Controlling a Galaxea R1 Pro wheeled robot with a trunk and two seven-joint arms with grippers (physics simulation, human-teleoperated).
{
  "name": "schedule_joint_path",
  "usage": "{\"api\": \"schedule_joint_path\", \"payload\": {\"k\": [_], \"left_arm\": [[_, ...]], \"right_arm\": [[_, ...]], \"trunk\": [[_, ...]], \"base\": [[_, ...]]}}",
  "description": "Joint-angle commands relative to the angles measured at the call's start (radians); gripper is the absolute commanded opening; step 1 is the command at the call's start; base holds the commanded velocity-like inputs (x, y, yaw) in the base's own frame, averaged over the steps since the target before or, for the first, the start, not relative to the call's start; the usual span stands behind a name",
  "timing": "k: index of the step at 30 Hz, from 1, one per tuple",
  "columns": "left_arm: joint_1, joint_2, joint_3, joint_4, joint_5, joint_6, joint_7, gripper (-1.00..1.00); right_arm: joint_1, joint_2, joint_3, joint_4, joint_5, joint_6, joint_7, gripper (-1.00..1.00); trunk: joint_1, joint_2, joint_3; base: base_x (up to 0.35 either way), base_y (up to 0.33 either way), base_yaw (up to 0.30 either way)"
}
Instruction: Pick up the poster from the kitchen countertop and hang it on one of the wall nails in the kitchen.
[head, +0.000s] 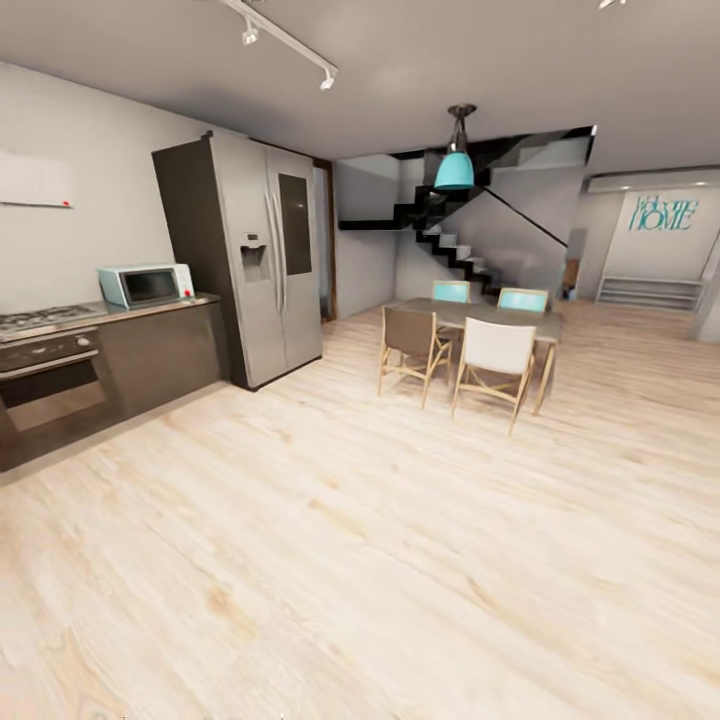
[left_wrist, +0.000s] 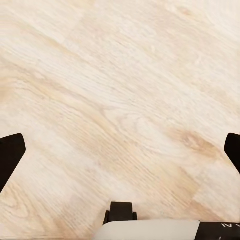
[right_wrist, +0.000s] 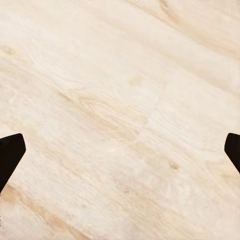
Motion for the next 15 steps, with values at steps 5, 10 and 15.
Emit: {"api": "schedule_joint_path", "payload": {"k": [5, 10, 15], "left_arm": [[0.000, 0.000, 0.000, -0.001, 0.000, 0.000, 0.001, 1.00], [0.000, 0.000, 0.000, -0.001, 0.000, 0.000, 0.001, 1.00], [0.000, 0.000, 0.000, -0.001, 0.000, 0.000, 0.001, 1.00]], "right_arm": [[0.000, 0.000, 0.002, 0.001, 0.001, -0.003, -0.007, 1.00], [0.000, 0.000, 0.003, 0.001, 0.002, -0.002, -0.008, 1.00], [0.000, 0.000, 0.004, 0.003, 0.002, -0.002, -0.008, 1.00]], "trunk": [[0.000, 0.000, -0.001], [0.000, 0.000, -0.001], [0.000, 0.000, -0.001]], "base": [[0.004, -0.002, 0.282], [0.001, 0.000, 0.282], [0.000, 0.000, 0.282]]}}
